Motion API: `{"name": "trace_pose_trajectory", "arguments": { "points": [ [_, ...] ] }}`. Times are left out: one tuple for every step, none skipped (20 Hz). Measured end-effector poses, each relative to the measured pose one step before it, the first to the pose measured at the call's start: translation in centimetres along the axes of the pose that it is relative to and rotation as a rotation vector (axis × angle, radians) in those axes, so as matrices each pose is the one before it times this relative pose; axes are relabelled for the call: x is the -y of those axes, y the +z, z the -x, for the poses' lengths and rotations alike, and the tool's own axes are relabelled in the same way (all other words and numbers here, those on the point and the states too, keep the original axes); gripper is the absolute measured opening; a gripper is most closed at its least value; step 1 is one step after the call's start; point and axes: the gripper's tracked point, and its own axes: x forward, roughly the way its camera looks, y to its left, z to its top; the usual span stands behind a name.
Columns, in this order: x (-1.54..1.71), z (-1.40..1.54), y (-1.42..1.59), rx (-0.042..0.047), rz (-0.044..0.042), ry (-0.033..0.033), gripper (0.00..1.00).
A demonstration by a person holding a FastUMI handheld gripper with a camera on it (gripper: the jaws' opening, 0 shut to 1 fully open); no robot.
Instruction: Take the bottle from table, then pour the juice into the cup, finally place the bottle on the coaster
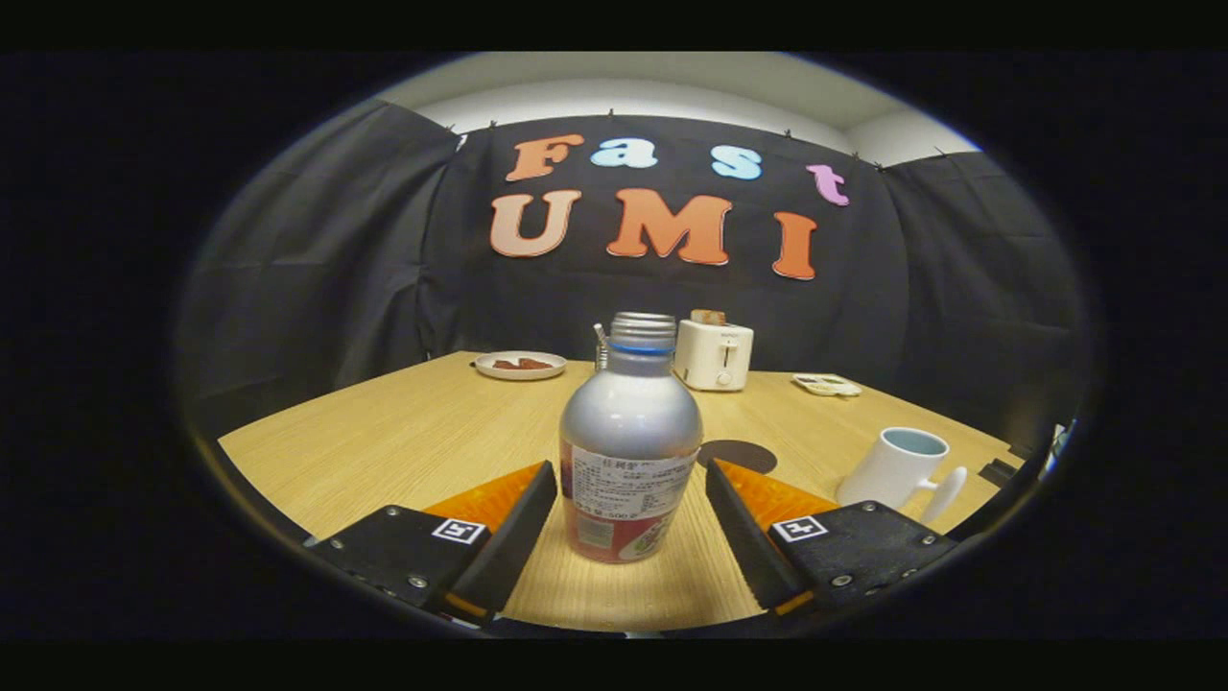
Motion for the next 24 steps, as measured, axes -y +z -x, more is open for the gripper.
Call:
{"name": "trace_pose_trajectory", "arguments": {
  "points": [
    [-0.099,-0.16,-0.305,-0.0054,0.00012,0.00798,0.93],
    [-0.075,-0.2,-0.472,-0.01139,0.00198,0.00484,0.92],
    [-0.07,-0.167,-0.565,-0.00917,0.00219,0.00331,0.91],
    [0.107,-0.24,-0.582,-0.01581,0.00007,-0.00315,0.89],
    [0.056,-0.106,-0.488,-0.012,-0.00017,-0.00346,0.88],
    [-0.181,-0.064,-0.306,-0.01169,-0.0036,0.00539,0.85],
    [0.019,-0.12,0.279,0.01179,-0.01344,0.00398,0.83],
    [-0.161,0.023,-0.14,-0.00285,-0.00764,0.00668,0.81],
    [0.011,-0.081,0.038,-0.00398,-0.01177,0.00094,0.8],
    [-0.002,-0.068,0.079,-0.00351,-0.0126,0.00247,0.78],
    [-0.008,0.08,0.181,0.0006,-0.01479,0.00448,0.77],
    [-0.044,-0.008,0.385,0.00557,-0.01876,0.00404,0.75],
    [-0.141,0.129,0.396,0.01151,-0.02285,0.00532,0.75],
    [-0.211,-0.004,0.601,0.01357,-0.02914,0.01164,0.75],
    [-0.215,-0.033,0.68,0.01224,-0.03344,0.01193,0.75],
    [-0.173,0.011,0.596,0.01068,-0.03947,0.01286,0.75],
    [-0.165,-0.052,0.53,0.00811,-0.03677,0.01035,0.75],
    [-0.055,-0.051,0.474,0.00552,-0.03923,0.00921,0.75],
    [-0.041,-0.029,0.4,0.003,-0.03891,0.00805,0.75],
    [0.034,-0.004,0.434,0.00304,-0.03498,0.00552,0.75],
    [0.153,-0.128,0.238,0.00188,-0.03306,0.00005,0.75],
    [0.162,-0.073,0.201,0.0,-0.03648,0.00273,0.75],
    [0.087,-0.094,0.133,-0.00249,-0.03807,0.00559,0.75],
    [0.196,-0.051,0.112,-0.00178,-0.03726,0.00144,0.75]
  ]
}}
